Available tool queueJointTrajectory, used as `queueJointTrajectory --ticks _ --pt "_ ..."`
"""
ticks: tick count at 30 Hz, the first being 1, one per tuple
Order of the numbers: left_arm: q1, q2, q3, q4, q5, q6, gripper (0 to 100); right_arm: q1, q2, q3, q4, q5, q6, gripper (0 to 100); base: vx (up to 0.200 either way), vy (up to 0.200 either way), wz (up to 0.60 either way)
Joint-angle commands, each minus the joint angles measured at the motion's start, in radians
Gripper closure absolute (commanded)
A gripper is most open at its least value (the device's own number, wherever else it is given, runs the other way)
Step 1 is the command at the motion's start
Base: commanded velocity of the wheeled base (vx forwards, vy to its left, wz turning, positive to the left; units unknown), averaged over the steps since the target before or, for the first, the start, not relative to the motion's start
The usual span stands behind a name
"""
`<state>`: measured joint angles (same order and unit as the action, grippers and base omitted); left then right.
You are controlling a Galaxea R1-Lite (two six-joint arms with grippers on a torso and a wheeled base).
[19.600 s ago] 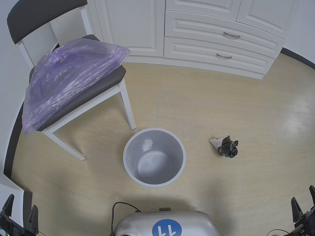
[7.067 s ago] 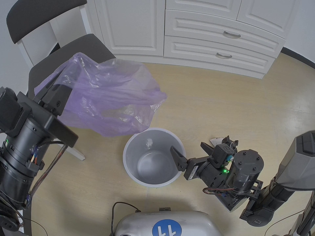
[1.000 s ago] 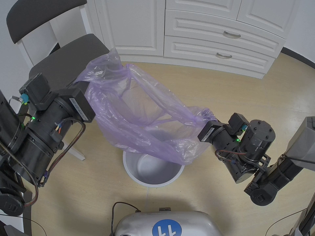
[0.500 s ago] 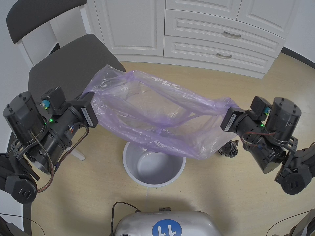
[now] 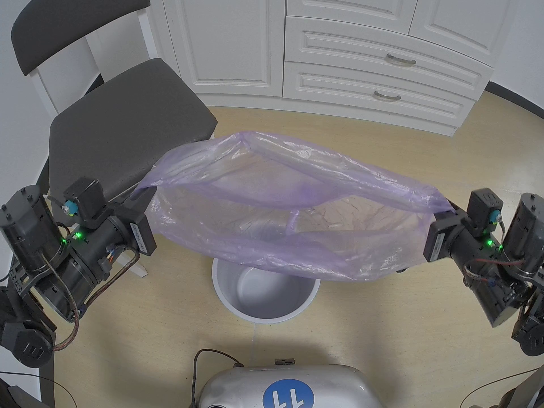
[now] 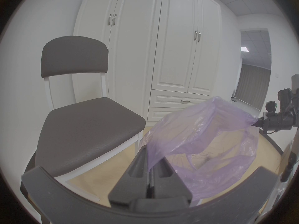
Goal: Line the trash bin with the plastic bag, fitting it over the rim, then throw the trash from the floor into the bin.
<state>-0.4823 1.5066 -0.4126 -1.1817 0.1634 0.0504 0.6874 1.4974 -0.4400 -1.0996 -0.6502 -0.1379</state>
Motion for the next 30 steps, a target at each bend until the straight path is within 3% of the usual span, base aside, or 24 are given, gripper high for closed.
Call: queueJointTrajectory --ticks 1,12,30 --pt "-0.002 -0.062 0.038 0.001 -0.022 0.026 100 0.003 -0.082 0.107 -0.002 0.003 -0.080 100 0.000 0.000 0.00" --pt "0.008 -0.092 0.058 -0.001 -0.059 0.051 100 0.003 -0.108 0.175 -0.006 0.000 -0.154 100 0.000 0.000 0.00" --pt "0.057 -0.095 0.063 -0.001 -0.102 0.051 100 -0.011 -0.115 0.233 -0.006 -0.003 -0.193 100 0.000 0.000 0.00"
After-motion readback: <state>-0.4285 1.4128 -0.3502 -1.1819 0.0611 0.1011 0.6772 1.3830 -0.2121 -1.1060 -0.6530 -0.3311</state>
